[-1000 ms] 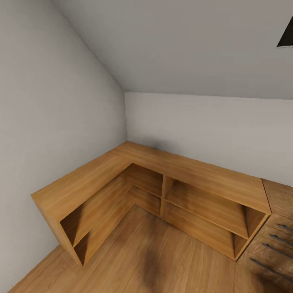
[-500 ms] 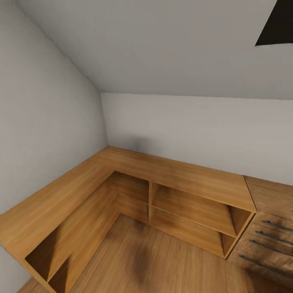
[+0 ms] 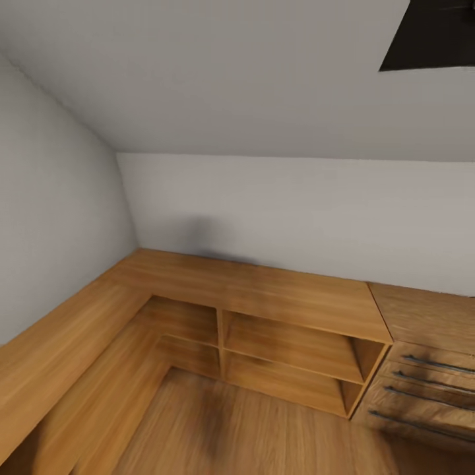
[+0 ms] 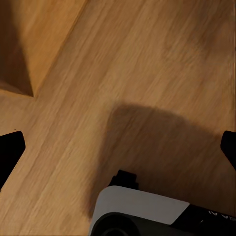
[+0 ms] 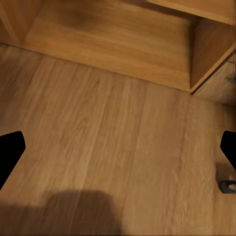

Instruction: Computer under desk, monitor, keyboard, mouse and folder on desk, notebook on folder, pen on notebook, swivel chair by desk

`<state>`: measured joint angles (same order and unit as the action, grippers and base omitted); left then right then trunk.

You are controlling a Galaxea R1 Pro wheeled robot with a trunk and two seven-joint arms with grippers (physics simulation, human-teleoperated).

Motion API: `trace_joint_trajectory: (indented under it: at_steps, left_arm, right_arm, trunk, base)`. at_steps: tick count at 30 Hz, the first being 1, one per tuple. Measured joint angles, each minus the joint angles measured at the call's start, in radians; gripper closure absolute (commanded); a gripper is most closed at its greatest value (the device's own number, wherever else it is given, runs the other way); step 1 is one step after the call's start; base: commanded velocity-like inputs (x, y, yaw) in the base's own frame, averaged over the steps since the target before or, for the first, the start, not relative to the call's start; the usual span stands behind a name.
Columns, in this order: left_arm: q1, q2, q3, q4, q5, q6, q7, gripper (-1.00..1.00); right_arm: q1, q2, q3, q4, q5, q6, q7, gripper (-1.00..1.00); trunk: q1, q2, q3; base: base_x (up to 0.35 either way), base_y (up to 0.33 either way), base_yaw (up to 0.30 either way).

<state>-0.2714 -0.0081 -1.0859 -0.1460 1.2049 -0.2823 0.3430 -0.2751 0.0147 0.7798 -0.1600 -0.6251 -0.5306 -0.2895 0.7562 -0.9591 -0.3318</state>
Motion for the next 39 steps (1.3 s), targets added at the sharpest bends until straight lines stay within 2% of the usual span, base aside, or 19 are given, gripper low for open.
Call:
trace_joint_trajectory:
  at_steps: [26,39]
  left_arm:
    - [0.000,0.000,0.001,0.000,0.000,0.000,-0.007,-1.00]
    - [0.000,0.000,0.001,0.000,0.000,0.000,-0.007,-1.00]
  right_arm:
    - [0.000,0.000,-0.001,0.000,-0.001,0.000,0.000,-1.00]
    - [0.000,0.003,0.000,0.000,-0.006,0.006,0.000,-1.00]
  trunk:
    - [0.000,0.000,0.000]
    - [0.000,0.000,-0.011]
  base:
    - [0.059,0.038,-0.300]
    - [0.003,0.002,-0.250]
